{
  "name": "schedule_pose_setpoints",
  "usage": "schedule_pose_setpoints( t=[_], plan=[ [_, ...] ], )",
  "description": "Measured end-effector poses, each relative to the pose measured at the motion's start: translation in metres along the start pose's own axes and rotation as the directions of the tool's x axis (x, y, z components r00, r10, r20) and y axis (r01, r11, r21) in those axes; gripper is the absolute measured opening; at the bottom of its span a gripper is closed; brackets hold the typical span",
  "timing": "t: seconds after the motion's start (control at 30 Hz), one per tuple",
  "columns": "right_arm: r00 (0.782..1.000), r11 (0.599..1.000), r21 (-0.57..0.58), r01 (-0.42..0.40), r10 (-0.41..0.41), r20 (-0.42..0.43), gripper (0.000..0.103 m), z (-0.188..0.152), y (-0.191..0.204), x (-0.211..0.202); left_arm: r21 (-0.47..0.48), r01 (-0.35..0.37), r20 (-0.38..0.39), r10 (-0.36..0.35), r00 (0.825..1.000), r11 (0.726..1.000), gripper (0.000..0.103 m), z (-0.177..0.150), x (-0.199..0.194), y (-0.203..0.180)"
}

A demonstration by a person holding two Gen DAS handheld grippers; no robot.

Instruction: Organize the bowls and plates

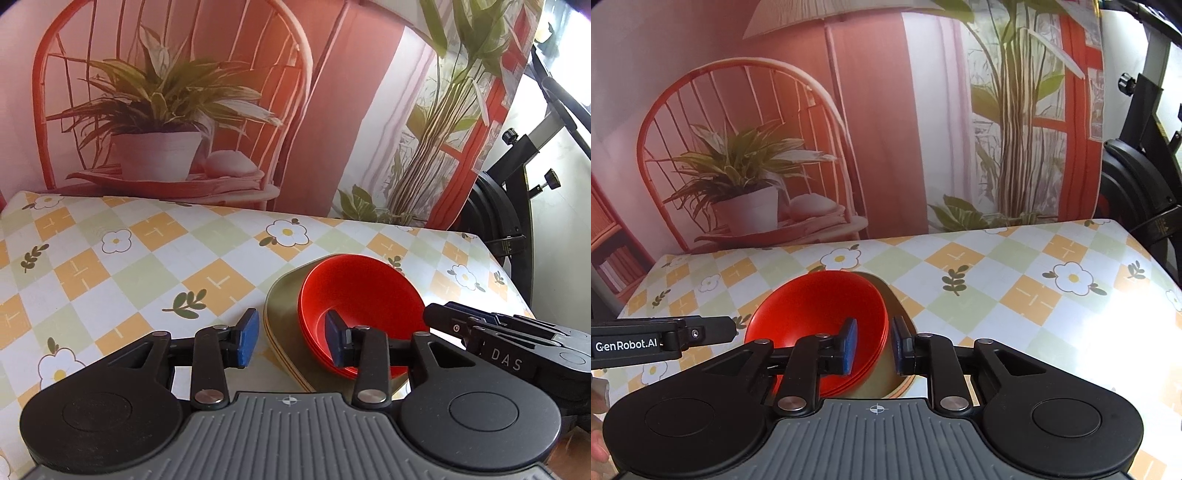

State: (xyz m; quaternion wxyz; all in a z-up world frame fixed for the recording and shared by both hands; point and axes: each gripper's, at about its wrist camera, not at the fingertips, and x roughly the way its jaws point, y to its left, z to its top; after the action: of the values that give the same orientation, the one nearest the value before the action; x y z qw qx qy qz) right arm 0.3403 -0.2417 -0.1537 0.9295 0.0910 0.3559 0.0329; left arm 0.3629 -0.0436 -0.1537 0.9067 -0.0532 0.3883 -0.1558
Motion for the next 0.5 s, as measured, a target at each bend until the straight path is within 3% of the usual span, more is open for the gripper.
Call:
schedule_pose_setpoints(
  t=[0.5],
  plan=[
    [0.992, 0.996, -0.09, 0.008, 0.003, 0.123, 0.029, 0.001, 0.017, -0.092, 0.058, -0.088, 0.138, 0.079, 0.987, 0.994, 0.051, -0.012, -0.099, -0.02]
  ],
)
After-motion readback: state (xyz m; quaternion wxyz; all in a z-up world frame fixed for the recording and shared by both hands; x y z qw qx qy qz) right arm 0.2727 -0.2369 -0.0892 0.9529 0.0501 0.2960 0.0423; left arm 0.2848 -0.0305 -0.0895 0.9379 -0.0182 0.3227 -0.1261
